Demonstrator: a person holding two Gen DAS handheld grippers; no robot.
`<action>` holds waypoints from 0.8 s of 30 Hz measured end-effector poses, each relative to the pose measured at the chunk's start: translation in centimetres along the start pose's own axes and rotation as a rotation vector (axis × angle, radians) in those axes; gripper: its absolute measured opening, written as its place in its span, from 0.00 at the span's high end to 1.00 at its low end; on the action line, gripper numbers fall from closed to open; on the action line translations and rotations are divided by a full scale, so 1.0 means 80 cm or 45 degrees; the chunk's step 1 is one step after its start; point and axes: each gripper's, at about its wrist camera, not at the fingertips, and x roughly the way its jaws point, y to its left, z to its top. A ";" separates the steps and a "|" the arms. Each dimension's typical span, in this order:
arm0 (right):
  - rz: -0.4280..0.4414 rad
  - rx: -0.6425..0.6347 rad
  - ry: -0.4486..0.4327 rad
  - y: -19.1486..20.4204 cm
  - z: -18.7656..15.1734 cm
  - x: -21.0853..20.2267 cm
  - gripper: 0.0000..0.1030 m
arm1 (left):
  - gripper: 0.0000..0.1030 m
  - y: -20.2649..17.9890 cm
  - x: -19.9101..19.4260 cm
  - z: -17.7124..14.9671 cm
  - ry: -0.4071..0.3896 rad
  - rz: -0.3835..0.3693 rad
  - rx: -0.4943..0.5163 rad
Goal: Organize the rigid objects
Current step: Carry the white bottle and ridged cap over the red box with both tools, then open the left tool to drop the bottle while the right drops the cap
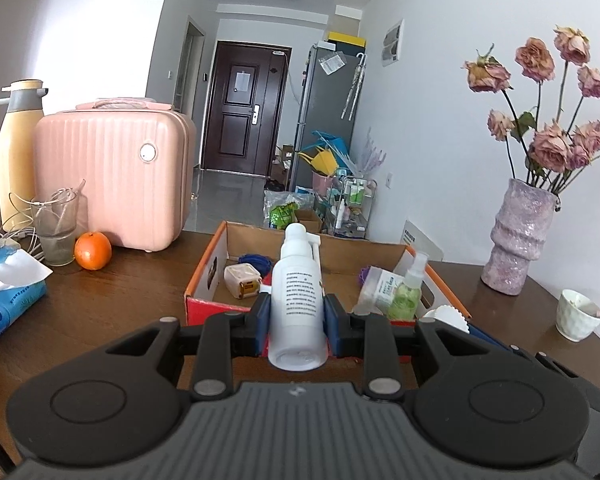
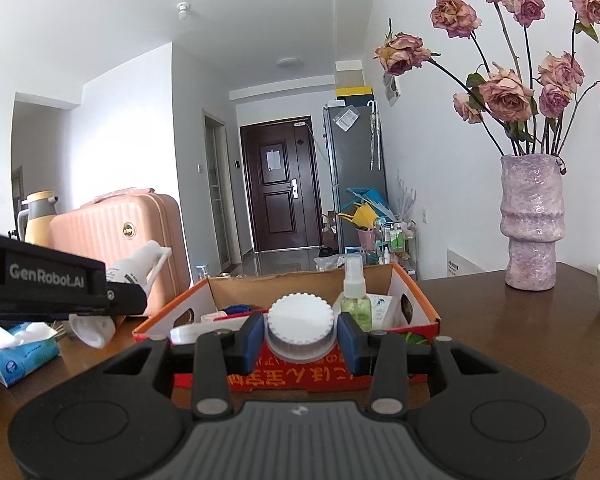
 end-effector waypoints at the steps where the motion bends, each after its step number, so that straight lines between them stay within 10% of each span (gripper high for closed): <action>1: 0.000 0.000 -0.004 0.002 0.001 0.003 0.62 | 0.72 0.002 0.001 0.001 -0.001 0.003 -0.005; 24: 0.010 0.026 -0.018 0.004 0.014 0.068 0.62 | 0.72 0.018 0.069 0.025 0.021 0.052 -0.036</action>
